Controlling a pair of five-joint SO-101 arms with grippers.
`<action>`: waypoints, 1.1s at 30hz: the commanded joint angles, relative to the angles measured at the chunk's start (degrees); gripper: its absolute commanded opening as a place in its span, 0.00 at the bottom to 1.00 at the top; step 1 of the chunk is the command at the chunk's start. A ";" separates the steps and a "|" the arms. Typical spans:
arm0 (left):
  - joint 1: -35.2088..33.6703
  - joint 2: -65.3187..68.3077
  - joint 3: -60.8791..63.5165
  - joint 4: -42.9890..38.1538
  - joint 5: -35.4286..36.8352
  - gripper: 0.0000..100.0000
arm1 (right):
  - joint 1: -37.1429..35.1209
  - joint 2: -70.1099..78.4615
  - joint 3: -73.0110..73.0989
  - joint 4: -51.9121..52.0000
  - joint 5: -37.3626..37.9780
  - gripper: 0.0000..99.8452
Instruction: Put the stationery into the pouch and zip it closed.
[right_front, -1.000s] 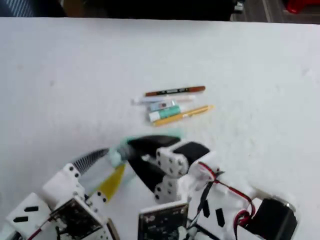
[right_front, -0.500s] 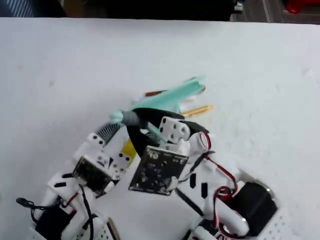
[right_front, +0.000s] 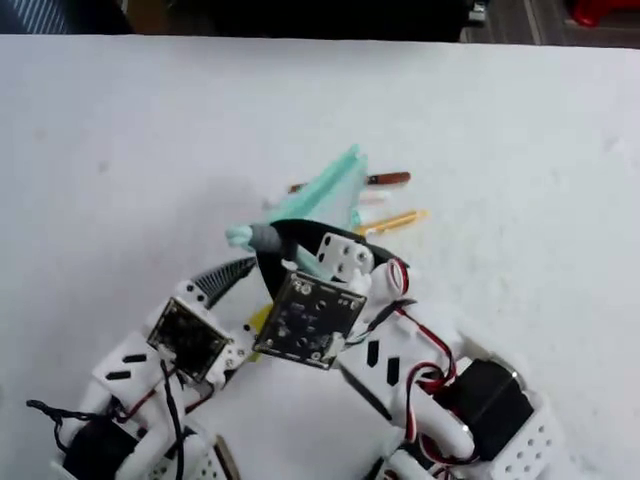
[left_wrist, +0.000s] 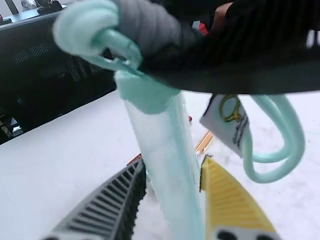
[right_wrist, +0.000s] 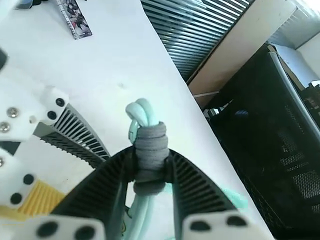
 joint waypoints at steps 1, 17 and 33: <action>0.75 0.22 -2.11 0.44 0.44 0.21 | -1.01 0.04 0.00 -1.36 -1.05 0.02; -7.08 0.22 5.63 -8.18 6.07 0.21 | -3.21 -1.10 -0.53 -0.75 -7.56 0.02; -6.55 0.22 -3.25 6.68 2.81 0.28 | -3.12 -5.67 3.96 0.31 -7.56 0.02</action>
